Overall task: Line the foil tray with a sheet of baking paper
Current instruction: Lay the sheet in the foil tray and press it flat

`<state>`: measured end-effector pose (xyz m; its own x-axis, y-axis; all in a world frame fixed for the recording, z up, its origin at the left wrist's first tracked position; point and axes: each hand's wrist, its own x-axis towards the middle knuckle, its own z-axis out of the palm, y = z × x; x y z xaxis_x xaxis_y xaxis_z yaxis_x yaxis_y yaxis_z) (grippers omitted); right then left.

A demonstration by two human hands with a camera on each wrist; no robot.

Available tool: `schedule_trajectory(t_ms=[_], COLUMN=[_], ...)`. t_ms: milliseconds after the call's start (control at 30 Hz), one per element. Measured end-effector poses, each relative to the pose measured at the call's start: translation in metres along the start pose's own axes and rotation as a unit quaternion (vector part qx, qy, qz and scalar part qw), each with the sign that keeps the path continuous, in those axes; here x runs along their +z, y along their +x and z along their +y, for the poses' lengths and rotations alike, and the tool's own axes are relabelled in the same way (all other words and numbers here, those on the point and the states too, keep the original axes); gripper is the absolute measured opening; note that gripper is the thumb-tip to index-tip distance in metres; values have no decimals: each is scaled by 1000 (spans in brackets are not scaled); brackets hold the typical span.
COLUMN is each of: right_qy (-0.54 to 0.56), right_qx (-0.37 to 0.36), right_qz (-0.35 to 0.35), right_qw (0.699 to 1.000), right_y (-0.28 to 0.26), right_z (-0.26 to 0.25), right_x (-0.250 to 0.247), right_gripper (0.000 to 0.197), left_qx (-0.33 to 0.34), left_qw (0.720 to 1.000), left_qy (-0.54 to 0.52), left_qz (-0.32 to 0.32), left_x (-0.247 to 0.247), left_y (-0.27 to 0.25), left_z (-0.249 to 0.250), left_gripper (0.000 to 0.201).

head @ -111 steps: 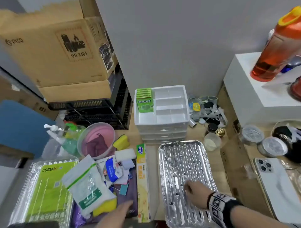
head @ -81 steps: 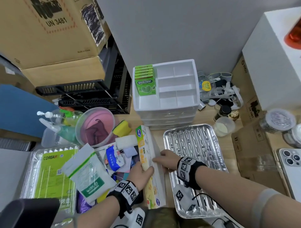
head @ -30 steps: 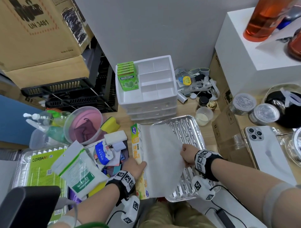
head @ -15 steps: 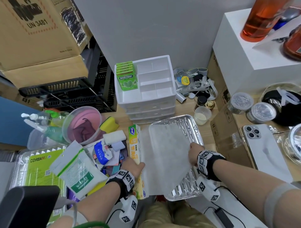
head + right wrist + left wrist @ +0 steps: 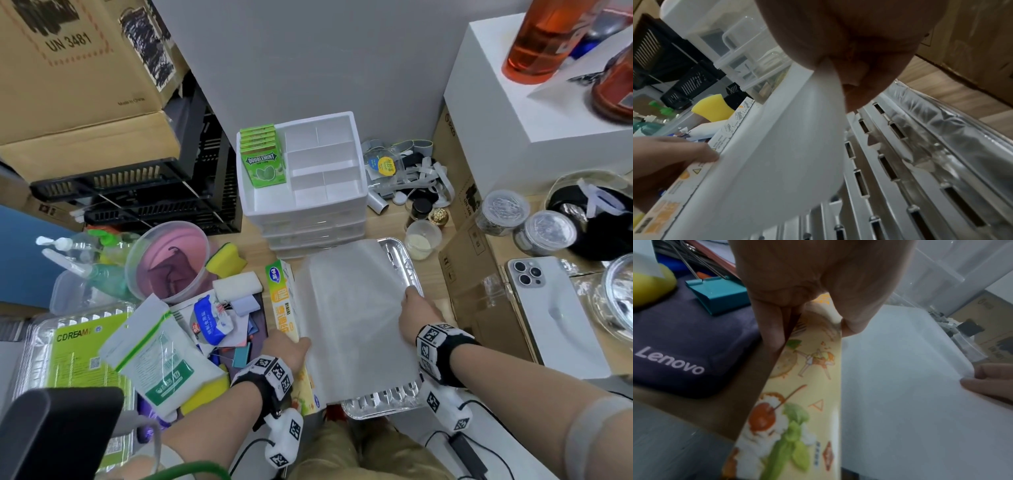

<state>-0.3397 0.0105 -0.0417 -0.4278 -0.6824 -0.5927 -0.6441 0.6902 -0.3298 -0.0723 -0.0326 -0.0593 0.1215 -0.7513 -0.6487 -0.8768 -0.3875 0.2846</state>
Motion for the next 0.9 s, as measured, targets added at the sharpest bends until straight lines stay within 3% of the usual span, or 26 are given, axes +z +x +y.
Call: schedule_trajectory(t_ms=[100, 233, 400, 800, 867, 900], right_qy=[11, 20, -34, -114, -122, -126], right_qx=[17, 41, 38, 18, 12, 8], right_qz=[10, 25, 22, 55, 55, 57], right_qw=[1000, 999, 998, 992, 991, 990], right_y=[-1, -1, -3, -3, -3, -3], right_z=[4, 9, 20, 37, 37, 36], right_x=[1, 4, 9, 8, 7, 7], right_gripper=[23, 25, 35, 32, 34, 35], left_qx=[-4, -1, 0, -10, 44, 107], left_qw=[1000, 1000, 999, 989, 969, 950], left_qy=[-6, -28, -7, 132, 213, 253], left_qz=[-8, 11, 37, 63, 118, 148], left_x=[7, 26, 26, -2, -6, -7], left_y=[-4, 2, -5, -4, -13, -18], left_z=[4, 3, 9, 13, 19, 23], left_gripper=[39, 64, 50, 68, 63, 55])
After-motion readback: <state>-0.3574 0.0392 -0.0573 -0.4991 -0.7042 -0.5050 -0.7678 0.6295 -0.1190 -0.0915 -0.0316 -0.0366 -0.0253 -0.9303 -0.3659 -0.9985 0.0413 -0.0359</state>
